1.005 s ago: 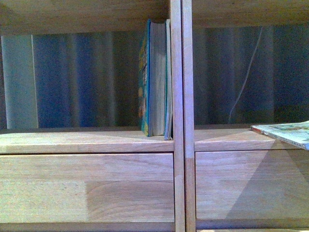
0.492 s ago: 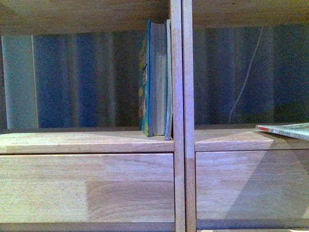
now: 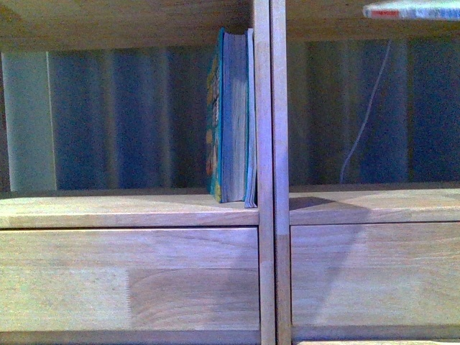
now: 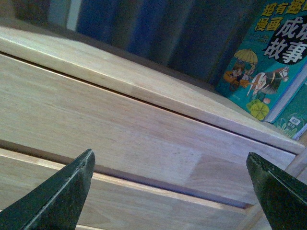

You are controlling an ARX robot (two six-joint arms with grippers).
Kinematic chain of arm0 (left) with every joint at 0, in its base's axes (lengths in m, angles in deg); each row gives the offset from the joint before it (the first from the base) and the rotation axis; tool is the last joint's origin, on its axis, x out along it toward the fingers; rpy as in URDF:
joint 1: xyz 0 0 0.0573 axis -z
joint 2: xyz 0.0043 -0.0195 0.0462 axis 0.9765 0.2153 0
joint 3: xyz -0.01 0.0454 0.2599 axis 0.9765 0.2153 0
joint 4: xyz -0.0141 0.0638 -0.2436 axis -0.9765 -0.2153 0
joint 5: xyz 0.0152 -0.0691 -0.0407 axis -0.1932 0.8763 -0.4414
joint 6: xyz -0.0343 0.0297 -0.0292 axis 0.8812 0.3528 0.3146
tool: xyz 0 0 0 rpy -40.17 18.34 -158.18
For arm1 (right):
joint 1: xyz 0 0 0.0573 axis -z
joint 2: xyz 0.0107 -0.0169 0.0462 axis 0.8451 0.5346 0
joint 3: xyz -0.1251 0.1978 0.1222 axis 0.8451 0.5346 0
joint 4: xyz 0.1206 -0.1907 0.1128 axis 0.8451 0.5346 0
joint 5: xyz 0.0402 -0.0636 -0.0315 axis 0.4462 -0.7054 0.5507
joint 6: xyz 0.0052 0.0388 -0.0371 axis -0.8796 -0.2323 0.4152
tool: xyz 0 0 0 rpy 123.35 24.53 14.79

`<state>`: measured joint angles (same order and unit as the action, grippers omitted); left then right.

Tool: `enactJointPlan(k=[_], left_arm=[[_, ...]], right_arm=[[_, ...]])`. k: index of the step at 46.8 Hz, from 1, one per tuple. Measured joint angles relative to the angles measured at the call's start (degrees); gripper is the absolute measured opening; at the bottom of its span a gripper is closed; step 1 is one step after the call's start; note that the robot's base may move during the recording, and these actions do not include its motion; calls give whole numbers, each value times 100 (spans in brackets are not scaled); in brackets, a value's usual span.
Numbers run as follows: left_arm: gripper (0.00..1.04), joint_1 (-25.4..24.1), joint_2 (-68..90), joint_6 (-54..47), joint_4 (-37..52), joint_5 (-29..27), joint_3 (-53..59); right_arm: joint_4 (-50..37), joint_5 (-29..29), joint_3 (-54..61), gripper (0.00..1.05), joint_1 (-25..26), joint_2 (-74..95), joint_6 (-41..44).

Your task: Organize books on shelf

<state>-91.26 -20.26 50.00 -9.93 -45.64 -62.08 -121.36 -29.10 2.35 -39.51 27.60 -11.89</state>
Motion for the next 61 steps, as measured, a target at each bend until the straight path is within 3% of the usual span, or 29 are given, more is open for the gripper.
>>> enactJointPlan(k=[8, 15, 21, 27, 43, 53, 61], left_arm=[[97, 81, 1102, 1537, 363, 962, -1043], [97, 273, 1869, 3366, 1572, 1692, -1622], [97, 474, 2275, 4846, 2583, 1727, -1888], [97, 750, 2389, 5746, 3012, 1733, -2006], [97, 2009, 2365, 6052, 3003, 1613, -2020], [97, 2426, 2212, 5727, 2942, 1510, -2017], [93, 2697, 2039, 5189, 2774, 1447, -1891]], right_arm=[[-400, 74, 48, 7, -472, -179, 535], [-560, -9, 66, 7, -883, -129, 1091], [-627, -271, 96, 7, -1263, 83, 1478], [-511, -544, 105, 7, -1792, 319, 1939], [-656, -1353, 83, 7, -3748, 1154, 2546], [-964, -1530, -20, 7, -4291, 1661, 2081], [-1178, -1311, -160, 7, -4656, 1891, 1228]])
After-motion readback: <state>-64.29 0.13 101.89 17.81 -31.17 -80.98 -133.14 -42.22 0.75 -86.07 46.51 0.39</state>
